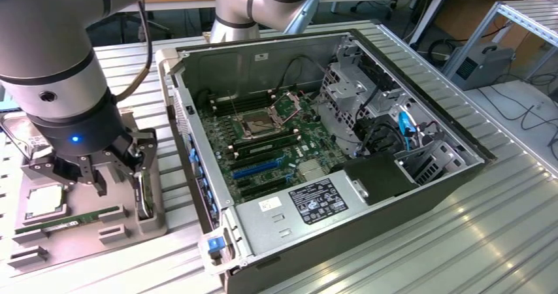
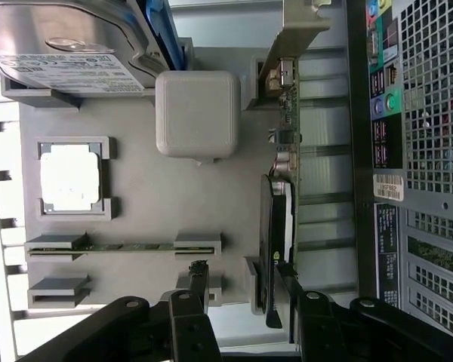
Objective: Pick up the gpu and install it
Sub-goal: 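Pick up the gpu and move the gpu toward the slot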
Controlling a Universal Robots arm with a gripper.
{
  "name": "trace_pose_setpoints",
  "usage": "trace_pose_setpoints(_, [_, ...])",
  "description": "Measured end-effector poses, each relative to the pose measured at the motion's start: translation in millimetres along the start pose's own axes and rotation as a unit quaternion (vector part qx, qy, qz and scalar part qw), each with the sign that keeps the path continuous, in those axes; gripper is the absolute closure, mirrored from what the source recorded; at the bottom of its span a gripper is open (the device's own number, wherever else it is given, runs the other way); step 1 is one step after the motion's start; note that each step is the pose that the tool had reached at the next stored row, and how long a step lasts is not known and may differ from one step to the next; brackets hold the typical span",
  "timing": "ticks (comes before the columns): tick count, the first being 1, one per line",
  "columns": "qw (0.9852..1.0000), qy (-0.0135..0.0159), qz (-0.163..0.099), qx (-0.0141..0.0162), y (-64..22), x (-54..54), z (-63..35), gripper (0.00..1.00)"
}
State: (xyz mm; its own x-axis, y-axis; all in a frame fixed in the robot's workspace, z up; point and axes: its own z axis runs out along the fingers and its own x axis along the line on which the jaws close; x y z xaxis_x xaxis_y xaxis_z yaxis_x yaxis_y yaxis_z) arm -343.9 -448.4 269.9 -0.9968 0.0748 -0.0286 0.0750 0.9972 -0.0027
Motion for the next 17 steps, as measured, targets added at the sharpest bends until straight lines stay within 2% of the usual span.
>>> trace_pose_setpoints(7, [1.0,-0.0001,0.0,0.0017,2.6,-5.0,2.1,0.52])
trace_pose_setpoints(17, [1.0,-0.0004,0.0,0.006,15.1,-11.9,4.4,0.52])
